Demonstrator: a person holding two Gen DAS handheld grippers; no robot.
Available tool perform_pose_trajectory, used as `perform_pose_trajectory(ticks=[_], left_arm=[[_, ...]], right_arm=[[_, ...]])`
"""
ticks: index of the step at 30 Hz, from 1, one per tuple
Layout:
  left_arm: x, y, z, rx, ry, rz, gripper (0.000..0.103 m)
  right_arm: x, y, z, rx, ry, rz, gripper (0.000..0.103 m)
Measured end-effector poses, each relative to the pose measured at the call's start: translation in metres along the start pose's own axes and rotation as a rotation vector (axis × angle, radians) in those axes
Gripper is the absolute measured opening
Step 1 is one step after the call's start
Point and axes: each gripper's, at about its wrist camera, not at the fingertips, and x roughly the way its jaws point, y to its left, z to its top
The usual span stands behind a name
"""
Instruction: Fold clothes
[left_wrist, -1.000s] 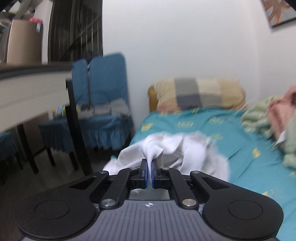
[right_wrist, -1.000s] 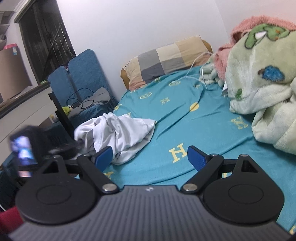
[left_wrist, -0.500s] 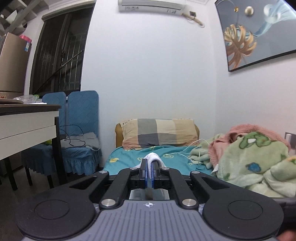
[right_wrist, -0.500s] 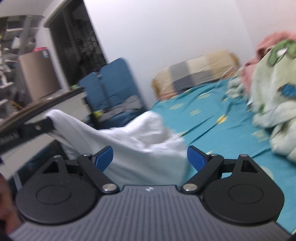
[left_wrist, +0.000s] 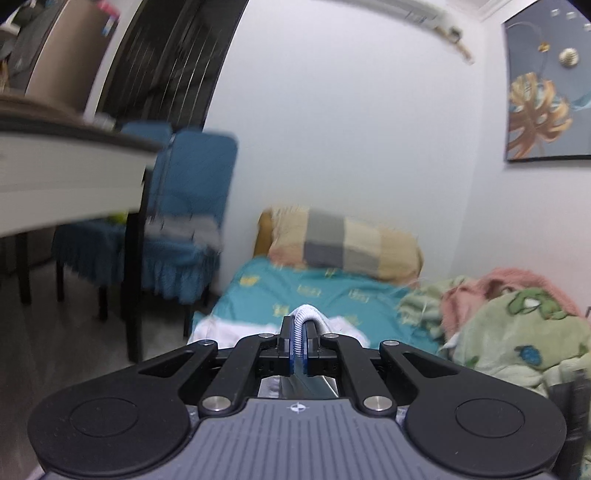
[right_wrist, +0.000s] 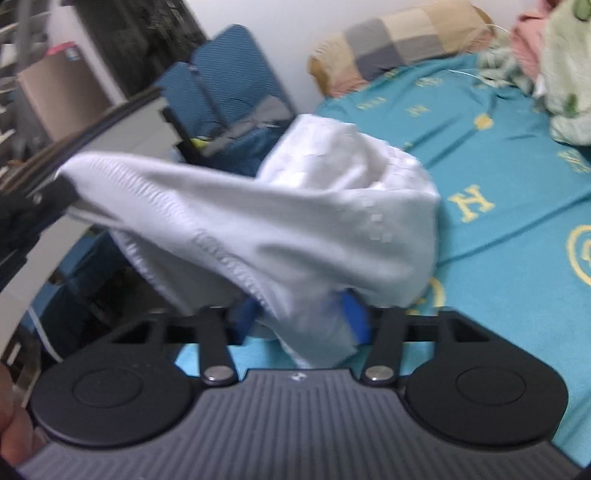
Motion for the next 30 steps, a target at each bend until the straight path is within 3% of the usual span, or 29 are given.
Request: perform_pose_trajectory(ticks=[2, 5, 10, 14, 19, 22, 24, 25, 26, 30], left_arm=[[0.008, 0.005, -0.001, -0.010, 0.042, 0.006, 0.004], [0.015, -0.002, -0.007, 0.058, 0.063, 0.012, 0.004], [0.026, -0.020, -0.025, 0.133, 0.122, -0.004, 0.004], [0.039, -0.033, -0.043, 0.171, 0.184, -0.025, 0.004], [0.052, -0.040, -0.057, 0.194, 0.226, -0.022, 0.004], [0.056, -0.033, -0.057, 0.154, 0.243, -0.011, 0.004], [0.056, -0.029, -0.055, 0.120, 0.245, -0.010, 0.004], [0.056, -0.028, -0.053, 0.109, 0.242, -0.007, 0.004], [0.056, -0.027, -0.051, 0.098, 0.240, -0.007, 0.004], [0.057, -0.028, -0.048, 0.084, 0.232, -0.006, 0.004]], right_arm=[[-0.009, -0.004, 0.006, -0.002, -0.034, -0.040, 0.028], [-0.024, -0.008, 0.018, -0.027, -0.077, -0.094, 0.026], [-0.041, -0.031, 0.041, 0.020, -0.028, -0.070, 0.023], [-0.053, -0.045, 0.054, -0.009, -0.030, -0.130, 0.023], [-0.047, -0.063, 0.051, 0.052, 0.032, -0.159, 0.026], [-0.045, -0.058, 0.046, 0.022, 0.059, -0.156, 0.032], [-0.044, -0.054, 0.042, 0.006, 0.075, -0.134, 0.049], [-0.041, -0.050, 0.040, -0.009, 0.086, -0.125, 0.065], [-0.038, -0.046, 0.037, -0.028, 0.099, -0.117, 0.075], [-0.017, -0.031, 0.022, -0.116, 0.152, -0.156, 0.078]])
